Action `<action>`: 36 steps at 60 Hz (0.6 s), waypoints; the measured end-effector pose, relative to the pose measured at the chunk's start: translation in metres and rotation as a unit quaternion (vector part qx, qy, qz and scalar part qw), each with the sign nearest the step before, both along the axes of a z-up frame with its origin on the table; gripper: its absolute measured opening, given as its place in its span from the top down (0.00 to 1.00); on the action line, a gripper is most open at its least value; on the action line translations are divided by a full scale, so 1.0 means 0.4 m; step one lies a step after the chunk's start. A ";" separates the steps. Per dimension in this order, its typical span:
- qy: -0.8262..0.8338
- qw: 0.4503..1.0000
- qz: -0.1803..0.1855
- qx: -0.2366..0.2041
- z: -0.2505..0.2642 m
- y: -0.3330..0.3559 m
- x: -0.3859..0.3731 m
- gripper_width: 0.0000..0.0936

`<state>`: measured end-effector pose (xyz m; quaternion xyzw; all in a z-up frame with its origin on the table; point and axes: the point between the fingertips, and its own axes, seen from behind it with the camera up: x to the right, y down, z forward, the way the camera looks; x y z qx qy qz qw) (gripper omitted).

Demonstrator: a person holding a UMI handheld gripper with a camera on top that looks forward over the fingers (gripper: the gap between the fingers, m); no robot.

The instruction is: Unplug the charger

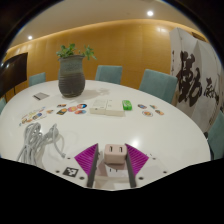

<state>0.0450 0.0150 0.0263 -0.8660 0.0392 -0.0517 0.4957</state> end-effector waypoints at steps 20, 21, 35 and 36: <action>0.008 0.999 -0.037 -0.009 -0.004 0.005 0.025 0.80; 0.007 0.999 -0.039 -0.010 -0.002 0.005 0.026 0.81; -0.025 0.970 0.012 0.241 0.654 0.081 0.001 0.82; -0.015 0.969 0.007 0.245 0.656 0.083 0.011 0.82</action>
